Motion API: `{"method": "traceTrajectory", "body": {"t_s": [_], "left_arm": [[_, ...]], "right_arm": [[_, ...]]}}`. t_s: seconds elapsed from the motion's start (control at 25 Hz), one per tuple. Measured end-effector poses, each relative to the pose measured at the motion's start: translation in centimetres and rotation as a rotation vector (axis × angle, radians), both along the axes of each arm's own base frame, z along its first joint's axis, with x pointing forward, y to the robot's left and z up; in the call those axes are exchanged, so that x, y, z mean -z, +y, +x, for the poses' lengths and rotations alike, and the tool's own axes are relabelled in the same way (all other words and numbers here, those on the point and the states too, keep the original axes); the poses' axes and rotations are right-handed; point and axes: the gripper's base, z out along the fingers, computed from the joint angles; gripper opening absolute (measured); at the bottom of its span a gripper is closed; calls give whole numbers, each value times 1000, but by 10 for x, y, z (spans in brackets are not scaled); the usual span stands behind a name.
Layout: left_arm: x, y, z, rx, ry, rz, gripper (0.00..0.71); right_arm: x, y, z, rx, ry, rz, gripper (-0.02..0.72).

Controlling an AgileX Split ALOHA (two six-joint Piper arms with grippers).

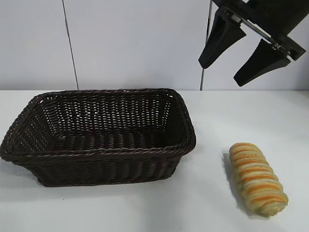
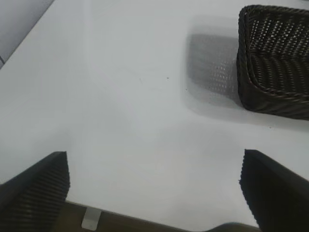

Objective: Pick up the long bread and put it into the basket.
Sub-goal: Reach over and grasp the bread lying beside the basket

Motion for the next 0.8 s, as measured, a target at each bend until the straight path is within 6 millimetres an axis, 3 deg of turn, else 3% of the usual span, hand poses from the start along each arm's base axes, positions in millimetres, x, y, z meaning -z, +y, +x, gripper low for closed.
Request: {"method": "traceTrajectory", "body": {"t_s": [0.64,0.8], "left_arm": [[0,0,0,6,0,1,694],[0,0,0,6,0,1,694]], "right_arm": [[0,0,0,-15,-2,-11,536],[-17,0,0,-28,13,-13,536]]}}
